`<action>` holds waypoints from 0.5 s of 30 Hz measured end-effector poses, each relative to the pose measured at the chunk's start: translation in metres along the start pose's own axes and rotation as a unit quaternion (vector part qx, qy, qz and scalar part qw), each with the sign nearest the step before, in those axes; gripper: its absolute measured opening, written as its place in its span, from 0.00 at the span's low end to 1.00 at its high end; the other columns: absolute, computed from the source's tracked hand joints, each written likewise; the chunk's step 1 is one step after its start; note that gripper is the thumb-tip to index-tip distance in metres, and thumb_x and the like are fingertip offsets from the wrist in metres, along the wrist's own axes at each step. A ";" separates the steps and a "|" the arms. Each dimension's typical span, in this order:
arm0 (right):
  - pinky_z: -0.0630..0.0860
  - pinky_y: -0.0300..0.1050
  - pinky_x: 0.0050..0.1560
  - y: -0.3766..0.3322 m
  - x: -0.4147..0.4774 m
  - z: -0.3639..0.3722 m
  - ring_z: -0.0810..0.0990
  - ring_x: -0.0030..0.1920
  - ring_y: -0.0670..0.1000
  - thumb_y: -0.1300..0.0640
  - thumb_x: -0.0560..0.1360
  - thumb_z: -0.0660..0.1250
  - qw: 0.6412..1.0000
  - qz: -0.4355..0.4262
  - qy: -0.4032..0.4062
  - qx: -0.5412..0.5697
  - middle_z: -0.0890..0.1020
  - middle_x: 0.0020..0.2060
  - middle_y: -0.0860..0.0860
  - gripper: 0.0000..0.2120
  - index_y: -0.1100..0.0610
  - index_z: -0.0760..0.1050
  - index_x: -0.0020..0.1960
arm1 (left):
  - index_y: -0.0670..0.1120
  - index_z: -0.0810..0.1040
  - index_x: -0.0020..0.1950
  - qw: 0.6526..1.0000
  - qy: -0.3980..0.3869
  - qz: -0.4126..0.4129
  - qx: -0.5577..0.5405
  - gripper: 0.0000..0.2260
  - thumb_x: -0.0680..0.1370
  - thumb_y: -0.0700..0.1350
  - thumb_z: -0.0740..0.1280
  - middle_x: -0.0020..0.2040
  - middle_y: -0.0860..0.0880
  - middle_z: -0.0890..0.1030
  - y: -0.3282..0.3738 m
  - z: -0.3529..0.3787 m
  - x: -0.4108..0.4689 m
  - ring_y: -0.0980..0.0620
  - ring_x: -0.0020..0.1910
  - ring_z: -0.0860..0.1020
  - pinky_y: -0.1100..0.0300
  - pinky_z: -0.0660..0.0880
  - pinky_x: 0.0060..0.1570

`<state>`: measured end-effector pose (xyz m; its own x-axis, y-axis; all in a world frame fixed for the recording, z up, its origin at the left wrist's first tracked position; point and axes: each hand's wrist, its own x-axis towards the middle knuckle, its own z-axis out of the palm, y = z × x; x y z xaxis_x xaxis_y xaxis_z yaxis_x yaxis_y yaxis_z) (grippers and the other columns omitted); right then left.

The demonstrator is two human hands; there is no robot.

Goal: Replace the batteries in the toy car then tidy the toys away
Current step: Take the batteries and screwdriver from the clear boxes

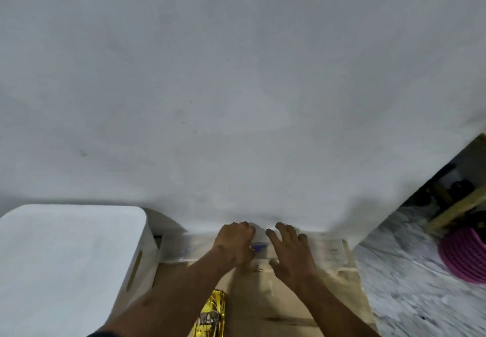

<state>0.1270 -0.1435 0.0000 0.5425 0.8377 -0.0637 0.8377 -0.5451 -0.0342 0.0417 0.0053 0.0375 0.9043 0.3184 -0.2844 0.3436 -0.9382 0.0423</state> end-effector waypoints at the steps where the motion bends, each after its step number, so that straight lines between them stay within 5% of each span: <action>1: 0.78 0.53 0.47 0.004 -0.006 -0.001 0.80 0.52 0.56 0.46 0.60 0.78 0.999 -0.018 0.041 0.028 0.79 0.54 0.52 0.28 0.50 0.75 0.57 | 0.46 0.76 0.65 0.999 0.011 -0.011 -0.028 0.19 0.76 0.51 0.68 0.61 0.45 0.79 -0.003 -0.004 0.000 0.43 0.58 0.79 0.53 0.75 0.56; 3: 0.75 0.45 0.47 0.010 -0.017 -0.001 0.78 0.46 0.51 0.48 0.68 0.68 0.988 -0.067 0.102 0.092 0.79 0.47 0.47 0.13 0.48 0.73 0.52 | 0.49 0.77 0.66 0.995 0.033 -0.027 -0.092 0.18 0.76 0.49 0.67 0.63 0.46 0.80 -0.009 -0.012 -0.001 0.44 0.59 0.79 0.55 0.75 0.58; 5: 0.75 0.40 0.42 0.013 -0.023 -0.002 0.79 0.42 0.47 0.52 0.71 0.62 0.983 -0.099 0.081 0.132 0.77 0.43 0.44 0.07 0.47 0.72 0.49 | 0.51 0.77 0.67 0.988 0.053 -0.030 -0.140 0.17 0.78 0.46 0.65 0.64 0.46 0.80 -0.013 -0.016 -0.001 0.45 0.60 0.79 0.56 0.75 0.60; 7: 0.77 0.40 0.42 0.012 -0.019 -0.004 0.81 0.47 0.48 0.54 0.73 0.60 0.985 -0.096 0.009 0.146 0.80 0.47 0.45 0.10 0.48 0.76 0.51 | 0.52 0.77 0.69 0.985 0.064 -0.022 -0.161 0.17 0.80 0.44 0.62 0.65 0.47 0.79 -0.015 -0.017 0.000 0.46 0.62 0.78 0.56 0.75 0.62; 10: 0.73 0.40 0.59 0.002 0.003 0.003 0.77 0.61 0.48 0.54 0.79 0.59 0.985 -0.036 -0.052 0.159 0.78 0.61 0.45 0.16 0.50 0.76 0.65 | 0.53 0.76 0.70 0.985 0.068 -0.011 -0.158 0.18 0.81 0.44 0.61 0.66 0.48 0.79 -0.018 -0.015 0.004 0.48 0.63 0.77 0.56 0.73 0.64; 15: 0.72 0.42 0.65 -0.018 0.033 0.026 0.77 0.63 0.51 0.54 0.79 0.62 0.981 0.013 -0.111 0.160 0.78 0.66 0.50 0.18 0.51 0.73 0.69 | 0.55 0.79 0.66 0.988 0.073 0.002 -0.138 0.16 0.80 0.47 0.62 0.62 0.51 0.82 -0.023 -0.008 0.011 0.49 0.60 0.79 0.56 0.75 0.61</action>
<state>0.1281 -0.1065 -0.0276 0.5054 0.8149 -0.2837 0.7421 -0.5783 -0.3389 0.0457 0.0318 0.0411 0.9255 0.3504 -0.1437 0.3783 -0.8726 0.3090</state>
